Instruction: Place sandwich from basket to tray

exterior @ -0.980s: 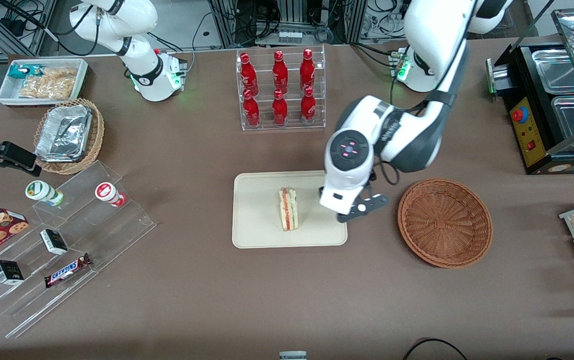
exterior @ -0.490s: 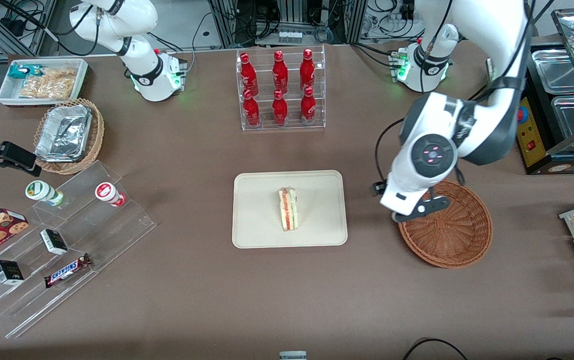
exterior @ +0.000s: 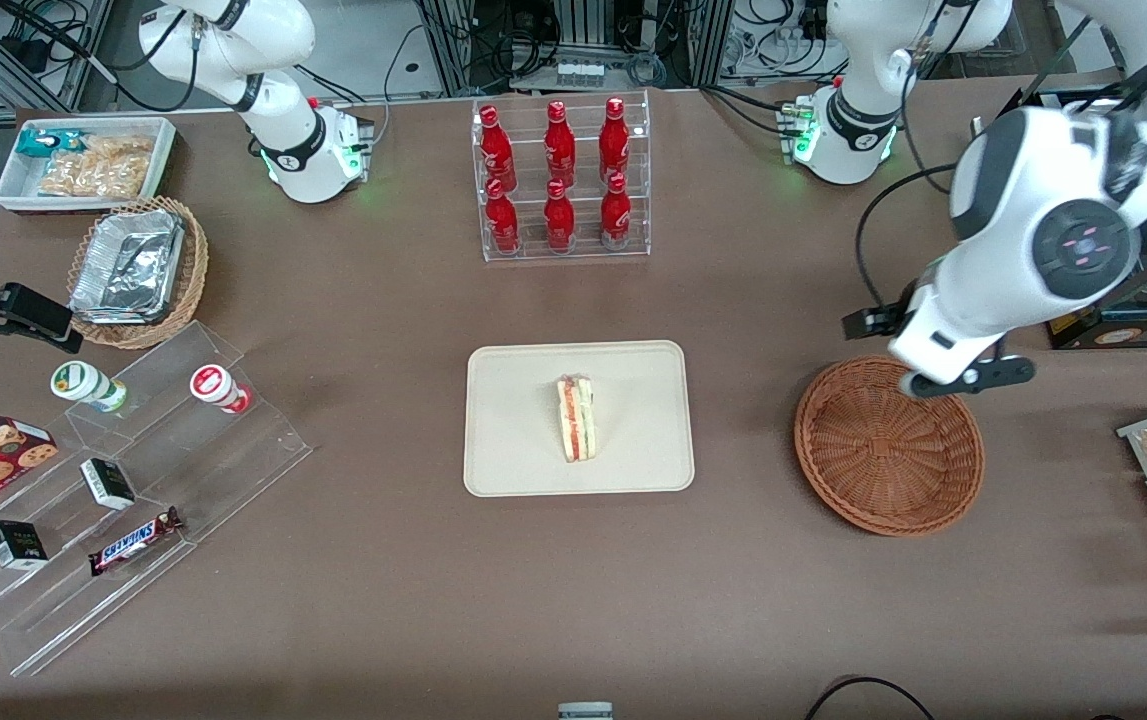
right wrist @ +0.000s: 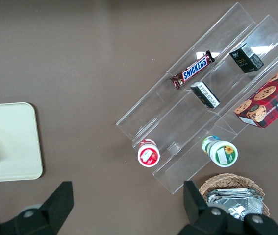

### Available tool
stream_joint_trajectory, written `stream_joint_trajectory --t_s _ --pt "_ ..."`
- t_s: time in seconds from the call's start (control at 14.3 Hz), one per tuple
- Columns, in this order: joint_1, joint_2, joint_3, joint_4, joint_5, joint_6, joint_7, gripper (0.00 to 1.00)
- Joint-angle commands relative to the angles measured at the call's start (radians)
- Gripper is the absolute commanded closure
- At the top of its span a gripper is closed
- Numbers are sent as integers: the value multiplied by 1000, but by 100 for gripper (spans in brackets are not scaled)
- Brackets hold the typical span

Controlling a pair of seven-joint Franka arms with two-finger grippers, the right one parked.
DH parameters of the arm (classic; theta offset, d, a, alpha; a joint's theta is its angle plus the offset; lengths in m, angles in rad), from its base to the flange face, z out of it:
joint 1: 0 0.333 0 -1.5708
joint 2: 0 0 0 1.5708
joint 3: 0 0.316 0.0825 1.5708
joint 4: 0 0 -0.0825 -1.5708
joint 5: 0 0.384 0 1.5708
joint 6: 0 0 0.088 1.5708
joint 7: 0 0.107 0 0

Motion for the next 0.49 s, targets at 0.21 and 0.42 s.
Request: stream_joint_trajectory --t_s 0.21,0.42 --pt "99 -119 16 35 -11 -109 326 0" --pt "97 -119 60 86 -11 -103 361 0"
